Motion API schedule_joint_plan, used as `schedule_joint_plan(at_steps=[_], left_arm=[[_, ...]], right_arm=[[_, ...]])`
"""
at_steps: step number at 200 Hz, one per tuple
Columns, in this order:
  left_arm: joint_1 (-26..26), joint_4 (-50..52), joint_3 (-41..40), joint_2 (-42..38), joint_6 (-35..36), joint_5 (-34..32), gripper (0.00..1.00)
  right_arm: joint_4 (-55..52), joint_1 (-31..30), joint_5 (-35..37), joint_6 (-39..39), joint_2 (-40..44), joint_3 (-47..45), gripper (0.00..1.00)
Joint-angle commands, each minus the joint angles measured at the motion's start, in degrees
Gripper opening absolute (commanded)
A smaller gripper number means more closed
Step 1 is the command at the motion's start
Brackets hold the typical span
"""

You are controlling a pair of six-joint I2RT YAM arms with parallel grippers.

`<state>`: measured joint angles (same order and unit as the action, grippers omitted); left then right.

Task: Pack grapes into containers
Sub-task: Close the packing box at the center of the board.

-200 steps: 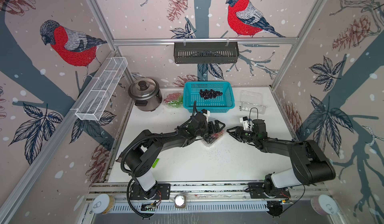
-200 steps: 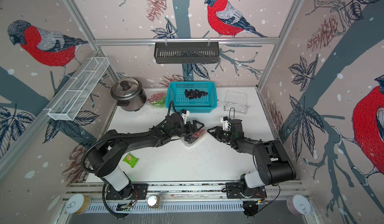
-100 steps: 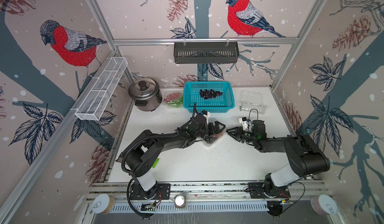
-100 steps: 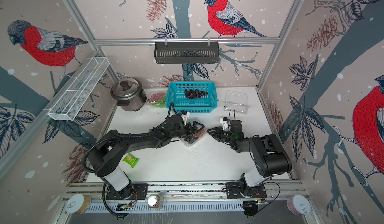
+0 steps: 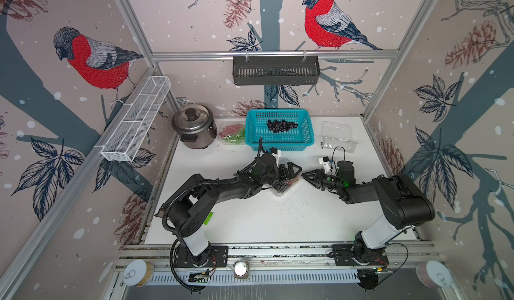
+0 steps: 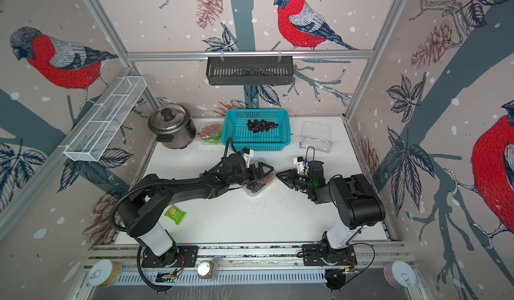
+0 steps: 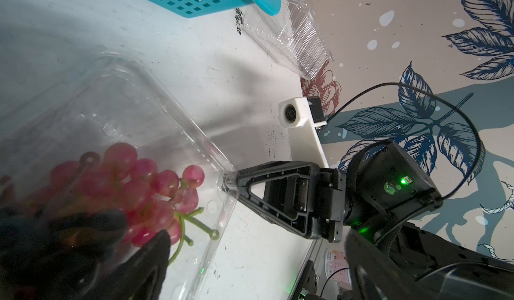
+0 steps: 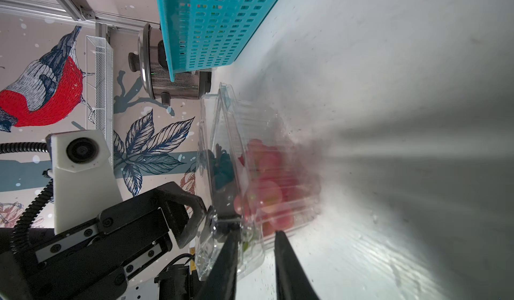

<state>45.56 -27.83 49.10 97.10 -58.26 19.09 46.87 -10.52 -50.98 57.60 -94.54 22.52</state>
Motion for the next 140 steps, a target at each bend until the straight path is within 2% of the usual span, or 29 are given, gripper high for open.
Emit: schedule_joint_plan(at_steps=[1,82,140], left_arm=[[0.1,0.1,0.0,0.0,-0.4,-0.4,0.97],[0.1,0.6,-0.3,-0.2,-0.3,-0.6,0.97],[0.1,0.8,-0.4,-0.5,-0.2,-0.8,0.97]], right_arm=[[3.4,0.0,-1.1,1.4,-0.6,0.0,0.23],[12.7,0.5,-2.7,7.8,-3.3,-1.3,0.21],[14.4,0.9,-2.9,9.8,-4.6,-1.0,0.23]])
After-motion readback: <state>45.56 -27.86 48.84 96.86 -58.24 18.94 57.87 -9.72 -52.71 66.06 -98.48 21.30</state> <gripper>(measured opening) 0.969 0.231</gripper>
